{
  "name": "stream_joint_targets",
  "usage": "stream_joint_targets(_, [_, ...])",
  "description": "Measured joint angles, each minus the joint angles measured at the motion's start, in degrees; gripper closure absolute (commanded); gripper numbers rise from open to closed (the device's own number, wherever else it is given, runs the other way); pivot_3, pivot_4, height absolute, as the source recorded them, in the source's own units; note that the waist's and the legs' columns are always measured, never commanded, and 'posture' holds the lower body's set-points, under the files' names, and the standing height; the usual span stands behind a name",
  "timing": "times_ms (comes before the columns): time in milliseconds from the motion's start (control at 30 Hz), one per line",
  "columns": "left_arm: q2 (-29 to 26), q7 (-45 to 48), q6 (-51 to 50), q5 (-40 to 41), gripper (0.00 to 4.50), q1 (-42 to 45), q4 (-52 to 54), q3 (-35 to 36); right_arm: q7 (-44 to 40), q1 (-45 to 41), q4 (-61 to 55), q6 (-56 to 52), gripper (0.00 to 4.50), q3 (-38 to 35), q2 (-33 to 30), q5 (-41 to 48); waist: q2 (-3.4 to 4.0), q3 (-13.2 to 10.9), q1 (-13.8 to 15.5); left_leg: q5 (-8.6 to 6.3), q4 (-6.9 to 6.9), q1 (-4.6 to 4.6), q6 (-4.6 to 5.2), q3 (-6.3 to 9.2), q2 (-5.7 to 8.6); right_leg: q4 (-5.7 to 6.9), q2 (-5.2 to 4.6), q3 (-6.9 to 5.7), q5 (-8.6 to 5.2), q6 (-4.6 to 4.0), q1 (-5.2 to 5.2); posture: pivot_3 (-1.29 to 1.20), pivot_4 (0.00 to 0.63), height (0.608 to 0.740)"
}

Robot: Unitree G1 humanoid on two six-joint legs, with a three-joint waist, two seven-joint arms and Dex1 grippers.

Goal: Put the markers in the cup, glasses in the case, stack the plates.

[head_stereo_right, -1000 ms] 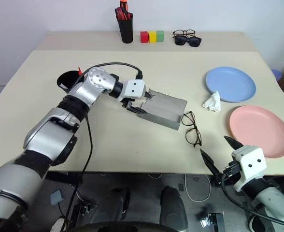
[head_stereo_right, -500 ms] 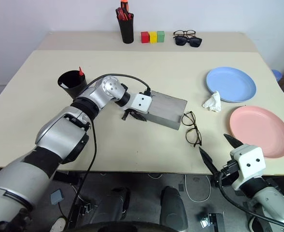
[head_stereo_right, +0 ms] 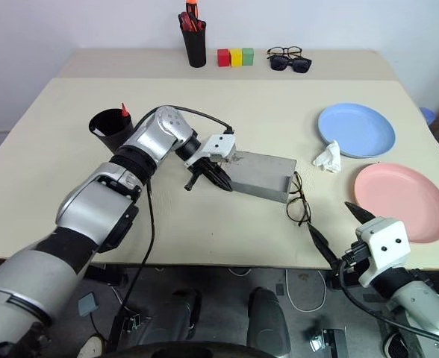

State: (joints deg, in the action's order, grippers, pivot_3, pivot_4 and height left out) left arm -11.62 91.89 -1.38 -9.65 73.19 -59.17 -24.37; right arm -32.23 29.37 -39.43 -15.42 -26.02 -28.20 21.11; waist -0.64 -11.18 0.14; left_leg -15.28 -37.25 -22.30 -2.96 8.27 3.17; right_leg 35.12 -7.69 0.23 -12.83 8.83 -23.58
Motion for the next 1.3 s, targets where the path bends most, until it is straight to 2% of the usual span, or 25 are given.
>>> stream_joint_targets(233, [-6.4, 0.1, -15.1, 2.0, 4.48, -8.8, 18.4, -5.9, 0.5, -1.9, -0.3, -3.0, 0.00, 0.4, -0.8, 0.4, 0.03, 0.0, -0.7, 0.00, -0.03, 0.04, 0.00, 0.00, 0.01, 0.09, 0.01, 0.07, 0.11, -0.20, 0.00, 0.00, 0.150, 0.740])
stream_joint_targets(500, [-6.9, -6.9, -33.4, 1.3, 4.48, -15.2, 35.4, -5.9, 1.5, -3.2, -0.7, -5.5, 0.00, 1.1, -1.5, 0.4, 0.04, 0.0, -0.8, 0.00, -0.02, 0.07, -0.01, -0.01, 0.00, 0.09, 0.02, 0.10, 0.11, -0.19, 0.00, 0.00, 0.150, 0.740])
stream_joint_targets(667, [-7.8, -10.0, -39.8, 1.4, 4.48, -17.4, 41.9, -6.7, 1.4, -4.1, -0.7, -5.5, 0.00, 1.4, -1.7, 0.4, 0.04, 0.0, -0.8, 0.02, -0.05, 0.13, -0.02, -0.05, 0.00, 0.13, 0.02, 0.14, 0.10, -0.16, 0.02, 0.00, 0.150, 0.740])
stream_joint_targets(867, [-9.0, -11.6, -42.2, 2.4, 4.48, -17.7, 44.0, -7.6, 0.8, -5.5, 0.3, -5.8, 0.00, 1.4, -2.3, 0.6, 0.04, 0.0, -0.9, 0.02, -0.05, 0.20, -0.03, -0.08, -0.01, 0.14, 0.03, 0.17, 0.09, -0.14, 0.04, 0.00, 0.150, 0.740])
stream_joint_targets(1300, [-11.4, -12.5, -40.5, 4.2, 4.48, -19.3, 46.4, -8.6, 0.7, -9.7, 0.7, -11.7, 0.00, 1.5, -4.1, 3.8, 0.06, 0.0, -0.8, 0.02, -0.03, 0.25, -0.03, -0.15, -0.01, 0.14, 0.03, 0.26, 0.11, -0.19, 0.06, 0.00, 0.150, 0.740])
